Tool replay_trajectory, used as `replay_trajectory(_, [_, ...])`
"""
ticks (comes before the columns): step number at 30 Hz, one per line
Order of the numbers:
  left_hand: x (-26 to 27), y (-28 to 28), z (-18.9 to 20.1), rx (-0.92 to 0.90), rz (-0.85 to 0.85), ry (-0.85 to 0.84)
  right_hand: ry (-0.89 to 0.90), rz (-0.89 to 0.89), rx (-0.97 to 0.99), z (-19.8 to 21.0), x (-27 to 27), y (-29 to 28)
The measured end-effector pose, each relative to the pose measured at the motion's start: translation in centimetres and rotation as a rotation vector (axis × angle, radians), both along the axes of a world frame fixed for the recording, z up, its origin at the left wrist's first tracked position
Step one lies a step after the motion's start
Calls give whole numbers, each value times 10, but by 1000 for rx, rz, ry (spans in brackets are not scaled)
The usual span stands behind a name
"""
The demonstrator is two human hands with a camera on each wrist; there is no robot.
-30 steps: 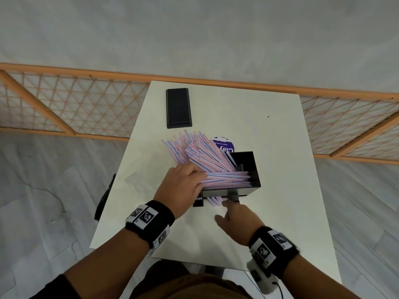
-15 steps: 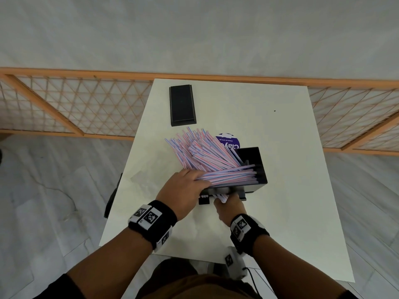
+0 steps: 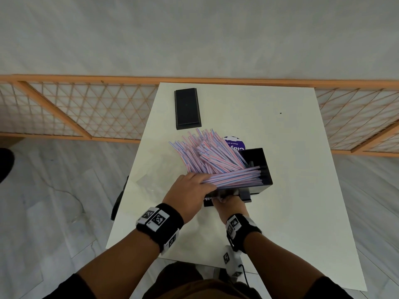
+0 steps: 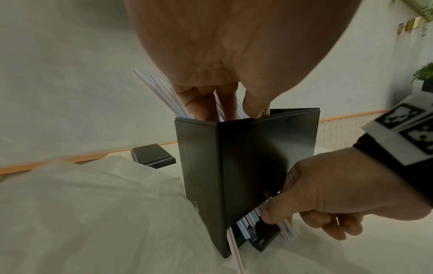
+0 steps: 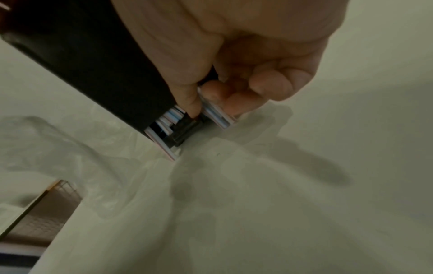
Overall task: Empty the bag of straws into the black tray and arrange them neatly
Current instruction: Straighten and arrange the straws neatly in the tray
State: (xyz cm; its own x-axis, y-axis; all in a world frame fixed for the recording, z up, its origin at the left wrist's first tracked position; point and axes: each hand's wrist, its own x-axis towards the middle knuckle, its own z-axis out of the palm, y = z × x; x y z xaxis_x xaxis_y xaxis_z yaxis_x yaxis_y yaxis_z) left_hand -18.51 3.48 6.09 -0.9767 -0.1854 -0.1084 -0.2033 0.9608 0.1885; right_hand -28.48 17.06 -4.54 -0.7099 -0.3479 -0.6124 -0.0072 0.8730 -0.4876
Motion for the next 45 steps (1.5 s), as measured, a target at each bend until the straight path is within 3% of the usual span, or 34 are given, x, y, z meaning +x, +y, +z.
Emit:
replay_trajectory(9, [0,-2,-4,-10,6,54,271,220,9,-5,4,14])
replay_trajectory(13, [1,1,-3,-21,12,51,309,278,32,-15,-1,25])
replay_trajectory(21, [1,1,-5,-14,10,78,-3,-51,-217,-28,1,26])
replay_trajectory(32, [0,1,-1,-12,20,30,-436,-107,-384,-16,-7,16])
replay_trajectory(38, [1,0,-1,-18,15,25,-416,-66,-395,-22,-1,22])
replay_trajectory(45, [2,3,-2,-2,35,57,-447,18,-229,-5,11,71])
